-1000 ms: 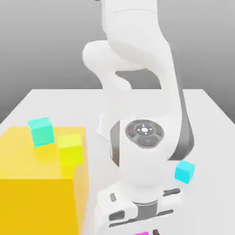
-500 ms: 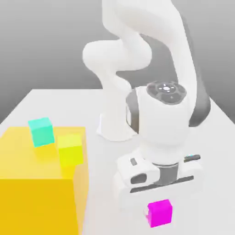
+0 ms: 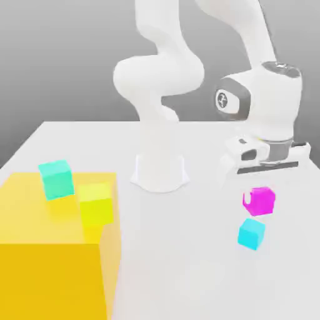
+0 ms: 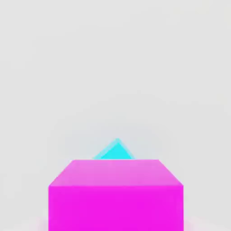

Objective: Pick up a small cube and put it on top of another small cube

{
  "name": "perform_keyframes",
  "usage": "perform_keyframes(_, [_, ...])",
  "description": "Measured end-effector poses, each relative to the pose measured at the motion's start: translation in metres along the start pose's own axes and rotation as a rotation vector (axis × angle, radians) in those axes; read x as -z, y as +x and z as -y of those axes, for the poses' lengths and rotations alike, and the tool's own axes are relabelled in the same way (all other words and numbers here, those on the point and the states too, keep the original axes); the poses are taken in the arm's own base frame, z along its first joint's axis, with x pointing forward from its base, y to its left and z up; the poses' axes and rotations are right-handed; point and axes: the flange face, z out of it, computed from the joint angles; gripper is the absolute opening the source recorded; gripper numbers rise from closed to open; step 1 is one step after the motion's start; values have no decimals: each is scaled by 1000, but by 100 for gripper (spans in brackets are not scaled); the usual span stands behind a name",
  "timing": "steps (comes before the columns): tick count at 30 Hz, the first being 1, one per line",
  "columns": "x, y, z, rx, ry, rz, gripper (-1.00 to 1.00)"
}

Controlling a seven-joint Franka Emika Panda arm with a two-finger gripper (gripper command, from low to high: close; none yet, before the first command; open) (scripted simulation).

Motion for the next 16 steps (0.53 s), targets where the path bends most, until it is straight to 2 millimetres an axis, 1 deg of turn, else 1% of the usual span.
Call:
perform_keyframes(2, [-18,-1,-1,1,0,1,-100])
perform_keyframes(3, [-25,-2,-1,2,0,2,100])
perform_keyframes(8, [-25,-2,-1,2,0,2,100])
perform_keyframes(9, [-28,-3,-2,4,0,3,100])
perform_keyframes(10, [-25,-3,-1,5,0,3,100])
perform_keyframes(12, [-12,-3,0,7,-1,1,100])
perform_keyframes(16, [23,-2,0,5,-1,1,100])
